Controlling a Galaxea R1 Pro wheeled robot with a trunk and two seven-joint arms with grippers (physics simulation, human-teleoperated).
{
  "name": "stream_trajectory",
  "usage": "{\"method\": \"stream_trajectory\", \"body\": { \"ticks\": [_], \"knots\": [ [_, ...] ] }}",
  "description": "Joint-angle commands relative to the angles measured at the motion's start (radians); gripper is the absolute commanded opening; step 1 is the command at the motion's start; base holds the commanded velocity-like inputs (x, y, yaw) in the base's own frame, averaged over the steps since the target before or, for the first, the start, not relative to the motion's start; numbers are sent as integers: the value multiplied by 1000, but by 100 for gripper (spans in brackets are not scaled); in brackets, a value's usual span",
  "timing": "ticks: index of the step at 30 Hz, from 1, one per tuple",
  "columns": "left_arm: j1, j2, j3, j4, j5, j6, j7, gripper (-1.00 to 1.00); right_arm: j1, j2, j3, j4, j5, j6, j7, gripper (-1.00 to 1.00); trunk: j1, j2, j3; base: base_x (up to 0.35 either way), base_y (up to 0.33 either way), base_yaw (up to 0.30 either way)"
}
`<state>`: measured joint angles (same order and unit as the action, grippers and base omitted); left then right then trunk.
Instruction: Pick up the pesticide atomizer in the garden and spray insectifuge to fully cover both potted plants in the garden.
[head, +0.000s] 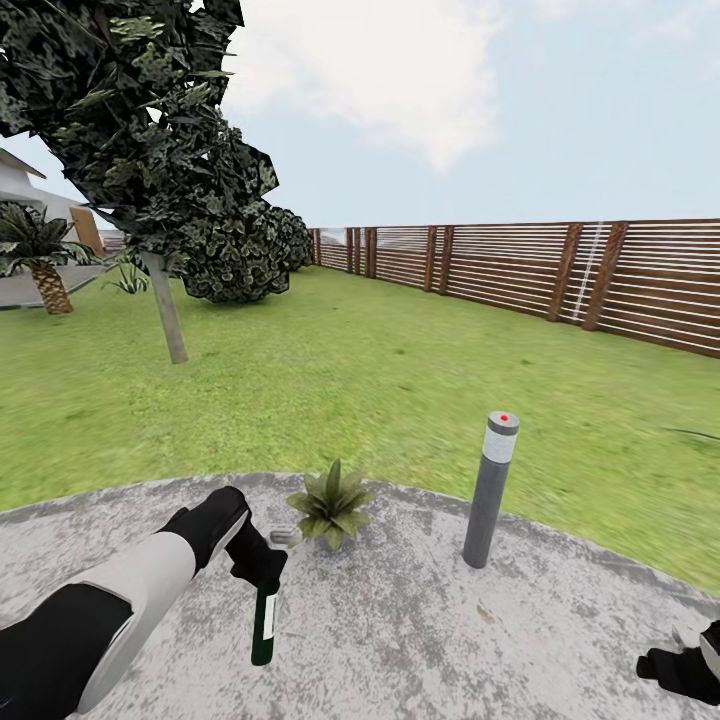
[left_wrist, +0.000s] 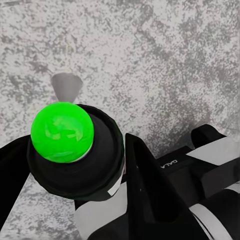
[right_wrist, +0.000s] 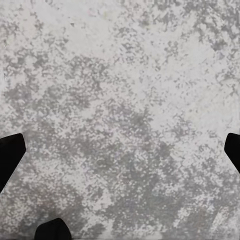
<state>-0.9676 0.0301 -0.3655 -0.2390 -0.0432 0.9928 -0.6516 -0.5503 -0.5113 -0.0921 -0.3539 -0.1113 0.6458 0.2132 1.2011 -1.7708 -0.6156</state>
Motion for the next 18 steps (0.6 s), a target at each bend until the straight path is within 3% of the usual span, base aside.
{"method": "stream_trajectory", "body": {
  "ticks": [1, 8, 18],
  "knots": [
    [0, 1, -3, -2, -4, 4, -7, -100, 0, 8, -4, -2, -4, 7, -1, 100, 0, -1, -1, 0, 0, 0],
    [0, 1, -3, 1, -3, 4, -8, -100, 0, 23, -7, -4, -4, 8, 0, 100, 0, -1, -1, 21, 10, 0],
    [0, 1, -4, 3, -1, 4, -8, -100, 0, 23, -8, -2, -2, 7, -1, 100, 0, -1, -1, 270, 175, 0]
  ]
}}
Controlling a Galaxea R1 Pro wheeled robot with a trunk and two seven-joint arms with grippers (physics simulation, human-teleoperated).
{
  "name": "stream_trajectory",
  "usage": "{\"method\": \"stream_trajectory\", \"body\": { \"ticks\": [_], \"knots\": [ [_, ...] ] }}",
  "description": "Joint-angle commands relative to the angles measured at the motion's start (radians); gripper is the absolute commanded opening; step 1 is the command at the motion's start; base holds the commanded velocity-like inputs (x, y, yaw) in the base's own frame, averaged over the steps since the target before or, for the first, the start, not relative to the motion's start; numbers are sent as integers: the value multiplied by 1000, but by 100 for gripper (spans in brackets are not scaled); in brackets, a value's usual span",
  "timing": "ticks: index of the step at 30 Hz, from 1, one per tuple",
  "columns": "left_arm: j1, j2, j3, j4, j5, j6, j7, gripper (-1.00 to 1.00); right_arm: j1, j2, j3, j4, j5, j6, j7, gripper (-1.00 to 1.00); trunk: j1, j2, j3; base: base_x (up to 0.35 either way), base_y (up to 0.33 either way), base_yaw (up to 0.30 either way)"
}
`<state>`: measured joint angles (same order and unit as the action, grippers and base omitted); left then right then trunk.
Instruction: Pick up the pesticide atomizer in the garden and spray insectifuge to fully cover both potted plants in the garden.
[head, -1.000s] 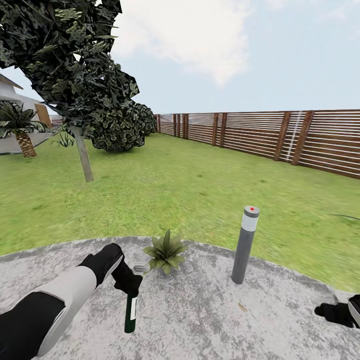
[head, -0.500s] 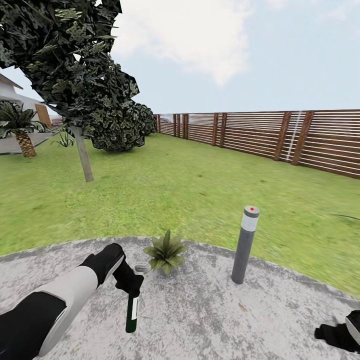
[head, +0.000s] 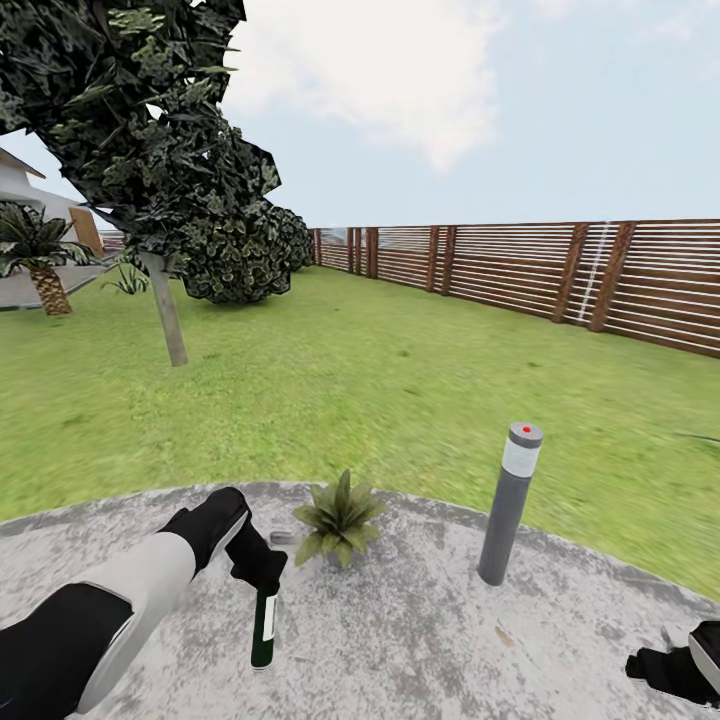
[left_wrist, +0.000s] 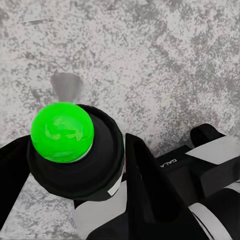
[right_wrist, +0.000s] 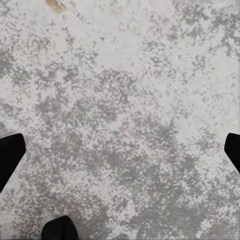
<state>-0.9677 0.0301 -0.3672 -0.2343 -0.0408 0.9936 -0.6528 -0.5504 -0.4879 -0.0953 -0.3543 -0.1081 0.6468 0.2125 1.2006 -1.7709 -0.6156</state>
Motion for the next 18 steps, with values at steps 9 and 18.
{"method": "stream_trajectory", "body": {
  "ticks": [9, 18],
  "knots": [
    [0, -14, -2, -3, -5, 2, -7, -100, 0, 0, -4, -2, -7, 7, 1, 100, 0, 0, -1, 321, -9, 0],
    [0, -13, -2, -3, -4, 2, -7, -100, 0, 0, -6, -4, -8, 7, 1, 100, 0, 0, -1, 39, -7, -14]
  ]
}}
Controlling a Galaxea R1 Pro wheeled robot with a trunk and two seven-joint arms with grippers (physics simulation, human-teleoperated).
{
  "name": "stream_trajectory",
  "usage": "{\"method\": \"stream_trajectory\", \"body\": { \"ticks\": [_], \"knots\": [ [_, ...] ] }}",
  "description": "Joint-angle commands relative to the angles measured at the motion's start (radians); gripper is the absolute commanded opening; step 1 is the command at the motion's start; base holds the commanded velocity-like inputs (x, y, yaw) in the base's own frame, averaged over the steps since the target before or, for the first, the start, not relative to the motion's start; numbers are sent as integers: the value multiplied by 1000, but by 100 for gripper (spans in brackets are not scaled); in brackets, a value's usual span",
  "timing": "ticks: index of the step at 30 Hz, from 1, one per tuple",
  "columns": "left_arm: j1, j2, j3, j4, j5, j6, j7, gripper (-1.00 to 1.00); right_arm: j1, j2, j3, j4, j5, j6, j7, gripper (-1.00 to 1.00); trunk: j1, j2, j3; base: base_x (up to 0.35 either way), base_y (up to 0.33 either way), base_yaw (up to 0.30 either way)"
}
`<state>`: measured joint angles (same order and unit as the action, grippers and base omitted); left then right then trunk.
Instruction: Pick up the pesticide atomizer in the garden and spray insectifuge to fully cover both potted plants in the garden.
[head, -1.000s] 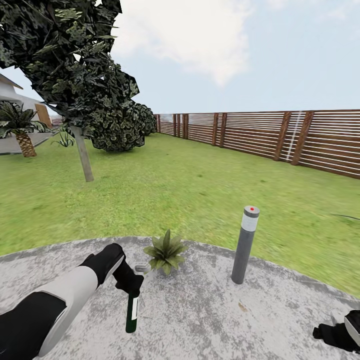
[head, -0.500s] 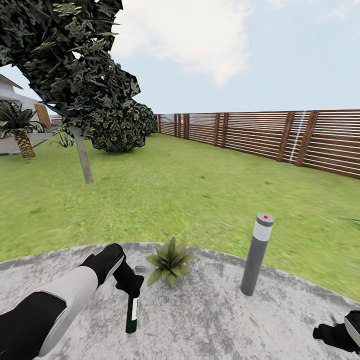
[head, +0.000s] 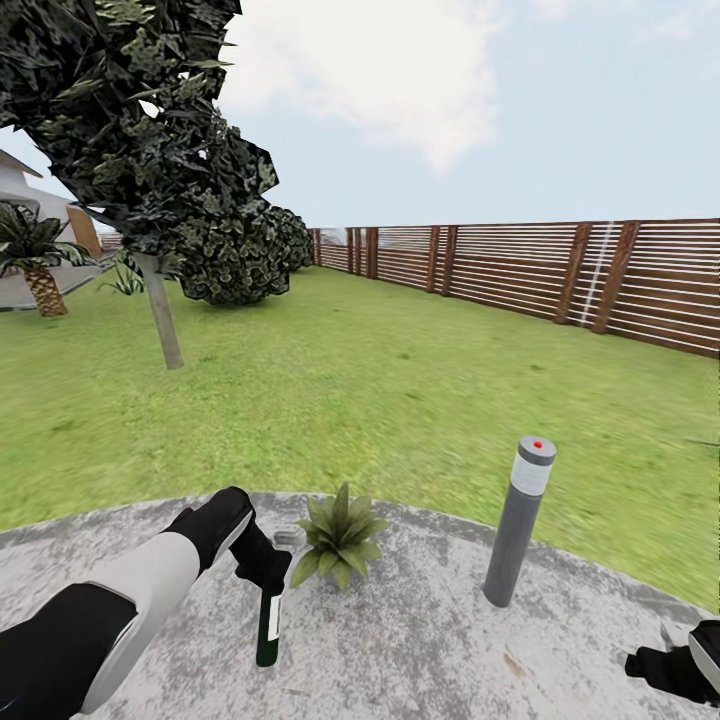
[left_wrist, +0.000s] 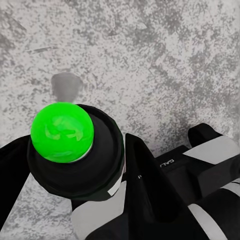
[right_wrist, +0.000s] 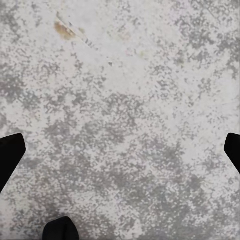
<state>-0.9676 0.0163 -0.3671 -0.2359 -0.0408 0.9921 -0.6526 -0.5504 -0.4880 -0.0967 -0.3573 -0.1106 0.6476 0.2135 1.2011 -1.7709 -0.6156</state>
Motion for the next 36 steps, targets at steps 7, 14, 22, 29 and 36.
{"method": "stream_trajectory", "body": {
  "ticks": [7, 14, 22, 29, 36],
  "knots": [
    [0, 0, -4, 4, -4, 3, -7, -100, 0, 0, -3, -2, -5, 6, 0, 100, 0, -1, -1, 104, 0, -15],
    [0, 0, -4, 7, -4, 3, -7, -100, 0, 0, -3, 0, -4, 6, 0, 100, 0, -1, -1, 325, 56, 0],
    [0, -1, -4, 6, -4, 3, -7, -100, 0, 0, -3, 4, -4, 6, -1, 100, 0, -1, 2, 299, 177, -60],
    [0, -2, -3, 6, -4, 3, -7, -100, 0, 0, -7, 9, -16, 11, 0, 100, 0, -1, 10, 93, 30, -161],
    [0, -7, -3, 4, -5, 3, -7, -100, 1, 2, -3, 319, -5, -2, -2, 100, 0, -1, 10, 3, 1, -13]
  ]
}}
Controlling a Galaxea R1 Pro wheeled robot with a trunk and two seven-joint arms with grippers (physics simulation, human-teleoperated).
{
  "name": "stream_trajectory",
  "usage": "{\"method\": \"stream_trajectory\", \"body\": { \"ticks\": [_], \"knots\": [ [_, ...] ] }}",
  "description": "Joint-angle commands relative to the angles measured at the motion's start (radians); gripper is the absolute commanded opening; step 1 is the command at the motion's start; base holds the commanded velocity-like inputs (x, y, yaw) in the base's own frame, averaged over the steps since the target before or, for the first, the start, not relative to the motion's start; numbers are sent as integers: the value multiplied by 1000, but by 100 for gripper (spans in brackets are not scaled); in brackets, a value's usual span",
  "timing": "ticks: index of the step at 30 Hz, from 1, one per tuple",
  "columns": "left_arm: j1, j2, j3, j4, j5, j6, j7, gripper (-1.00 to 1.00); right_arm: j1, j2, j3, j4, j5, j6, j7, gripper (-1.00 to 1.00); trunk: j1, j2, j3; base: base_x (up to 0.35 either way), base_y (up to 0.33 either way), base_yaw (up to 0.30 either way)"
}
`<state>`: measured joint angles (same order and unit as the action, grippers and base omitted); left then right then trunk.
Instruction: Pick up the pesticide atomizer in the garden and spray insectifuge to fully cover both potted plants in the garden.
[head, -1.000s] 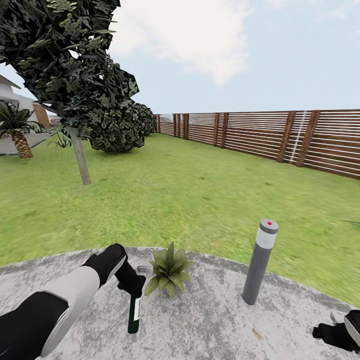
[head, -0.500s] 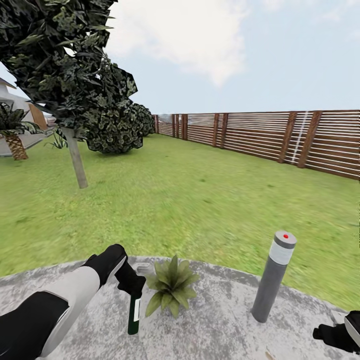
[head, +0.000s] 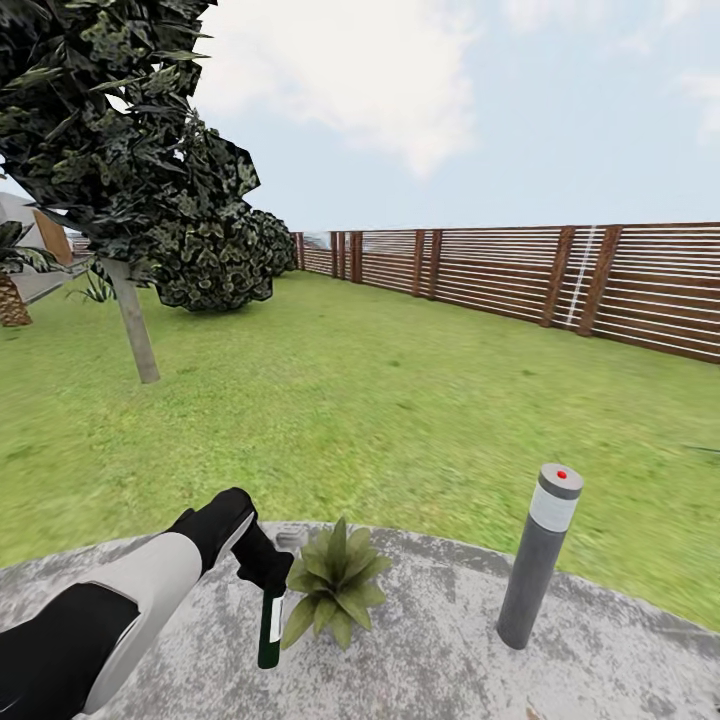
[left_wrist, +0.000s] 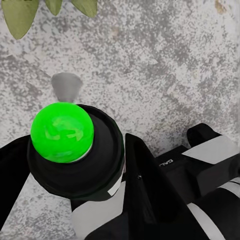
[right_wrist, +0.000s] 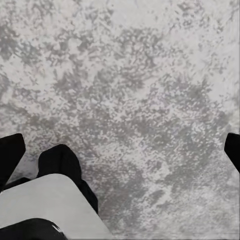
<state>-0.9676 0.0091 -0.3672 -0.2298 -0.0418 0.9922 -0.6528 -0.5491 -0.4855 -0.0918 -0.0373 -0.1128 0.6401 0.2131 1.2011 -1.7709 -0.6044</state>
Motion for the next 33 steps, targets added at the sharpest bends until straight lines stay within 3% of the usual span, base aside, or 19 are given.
{"method": "stream_trajectory", "body": {
  "ticks": [1, 3, 5, 10, 11, 15, 17, 21, 33],
  "knots": [
    [0, 0, -2, -2, -4, 3, -7, -100, -1, 0, -6, 11, -2, 5, -2, 100, 0, -1, -1, 0, 0, 0],
    [0, 0, -3, -2, -4, 3, -6, -100, -1, 22, -4, 29, 1, -7, 0, 100, 0, -1, -1, 0, 0, 0],
    [0, 0, -4, -2, -4, 3, -7, -100, -2, 57, -3, 33, 17, -76, 2, 100, 0, -1, -1, 0, 0, 0],
    [0, 0, -3, -2, -5, 3, -7, -100, -2, 76, 4, 33, 101, -174, 29, 100, 0, -1, -1, 0, 0, 0],
    [0, 0, -3, -3, -5, 2, -7, -100, -2, 91, 5, 33, 109, -179, 59, 100, 0, -1, -1, 0, 0, 0],
    [0, -5, -4, -3, -6, 2, -7, -100, -2, 193, 3, 29, 125, -202, 203, 100, 0, -1, -1, 0, 0, 0],
    [0, -6, -3, -3, -6, 2, -7, -100, -2, 215, 1, 28, 126, -234, 229, 100, 0, -1, -1, 0, 0, 0],
    [0, -7, -3, -3, -5, 2, -7, -100, -2, 228, -1, 28, 126, -266, 245, 100, 0, -1, -1, 0, 0, 0],
    [0, -6, -2, -2, -2, 3, -7, -100, -2, 231, -2, 31, 122, -273, 248, 100, 0, -1, -1, 140, 67, 0]
  ]
}}
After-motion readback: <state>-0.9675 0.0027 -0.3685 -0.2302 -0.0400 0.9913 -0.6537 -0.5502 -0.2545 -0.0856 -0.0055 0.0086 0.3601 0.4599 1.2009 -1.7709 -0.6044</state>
